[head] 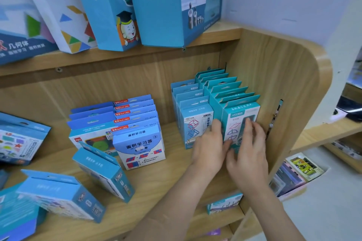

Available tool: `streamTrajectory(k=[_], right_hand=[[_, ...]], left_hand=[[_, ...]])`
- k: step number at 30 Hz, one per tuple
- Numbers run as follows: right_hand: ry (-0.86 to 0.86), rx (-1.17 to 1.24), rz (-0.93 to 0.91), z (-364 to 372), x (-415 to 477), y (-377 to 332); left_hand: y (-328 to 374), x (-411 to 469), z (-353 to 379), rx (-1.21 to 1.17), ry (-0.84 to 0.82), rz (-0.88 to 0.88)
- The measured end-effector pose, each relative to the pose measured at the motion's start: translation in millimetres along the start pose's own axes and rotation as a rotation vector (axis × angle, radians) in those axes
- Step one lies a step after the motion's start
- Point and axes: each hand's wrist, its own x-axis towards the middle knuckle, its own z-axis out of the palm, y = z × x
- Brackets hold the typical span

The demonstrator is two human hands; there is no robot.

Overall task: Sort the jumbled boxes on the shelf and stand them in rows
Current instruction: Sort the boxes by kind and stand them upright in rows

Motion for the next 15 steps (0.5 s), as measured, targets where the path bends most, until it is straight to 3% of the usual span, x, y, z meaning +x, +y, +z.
streamTrajectory(k=[8, 15], right_hand=[[0.03, 0.067, 0.004, -15.5, -7.3, -6.1], [-0.017, 0.248, -0.052, -20.0, -12.2, -31.0]], left_hand=[[0.6, -14.3, -15.6, -0.054, 0.071, 0.001], [-10.9, -71.9, -82.2, -0.083, 0.17, 0.176]])
